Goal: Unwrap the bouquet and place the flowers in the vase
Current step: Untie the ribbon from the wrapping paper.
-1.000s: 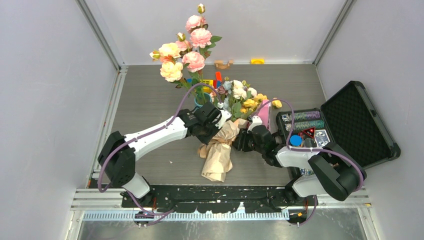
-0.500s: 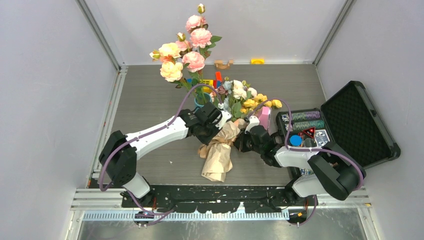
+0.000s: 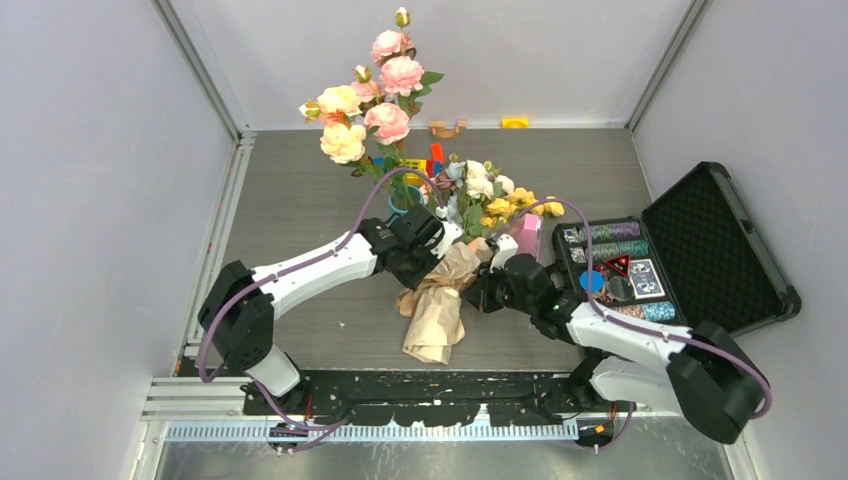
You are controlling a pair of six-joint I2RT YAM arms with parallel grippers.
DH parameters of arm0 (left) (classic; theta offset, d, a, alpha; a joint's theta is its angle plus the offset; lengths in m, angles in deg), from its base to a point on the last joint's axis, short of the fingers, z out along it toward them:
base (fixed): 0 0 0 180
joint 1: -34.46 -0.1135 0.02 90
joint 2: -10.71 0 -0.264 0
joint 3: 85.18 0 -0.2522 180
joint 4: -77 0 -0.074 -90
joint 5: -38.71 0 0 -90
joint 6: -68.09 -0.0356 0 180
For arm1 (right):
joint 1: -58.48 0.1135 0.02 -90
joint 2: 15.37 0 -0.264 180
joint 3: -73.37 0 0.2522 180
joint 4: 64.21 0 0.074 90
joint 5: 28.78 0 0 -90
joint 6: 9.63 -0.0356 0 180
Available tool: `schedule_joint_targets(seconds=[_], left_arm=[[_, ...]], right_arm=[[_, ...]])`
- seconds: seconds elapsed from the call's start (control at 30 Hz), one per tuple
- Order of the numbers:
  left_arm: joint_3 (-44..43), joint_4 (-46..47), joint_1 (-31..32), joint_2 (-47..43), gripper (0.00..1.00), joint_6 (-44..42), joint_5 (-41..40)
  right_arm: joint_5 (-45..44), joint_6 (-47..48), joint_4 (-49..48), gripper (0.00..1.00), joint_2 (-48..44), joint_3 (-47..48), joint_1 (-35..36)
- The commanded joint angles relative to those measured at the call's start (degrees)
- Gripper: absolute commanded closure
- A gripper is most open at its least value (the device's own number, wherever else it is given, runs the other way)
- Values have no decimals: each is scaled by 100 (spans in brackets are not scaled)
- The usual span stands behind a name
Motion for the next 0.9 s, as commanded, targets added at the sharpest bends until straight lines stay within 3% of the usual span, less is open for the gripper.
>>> schedule_joint_targets(seconds=[0.0, 0.13, 0.2, 0.53, 0.73, 0.87], left_arm=[[-211, -49, -23, -60, 100, 31, -15], [-203, -51, -26, -99, 100, 23, -211], [-194, -44, -23, -120, 100, 22, -237], [-185, -42, -28, -88, 100, 22, -213], [-194, -37, -23, -40, 100, 40, -171], [-212, -43, -23, -2, 100, 49, -140]], right_arm=[[-325, -153, 739, 96, -702, 343, 111], [-880, -75, 1268, 70, -934, 705, 113], [-1120, 59, 1538, 62, -831, 887, 81], [-217, 603, 1114, 40, 235, 1153, -482], [194, 714, 881, 42, 419, 1151, -598], [701, 691, 809, 58, 519, 1139, -604]])
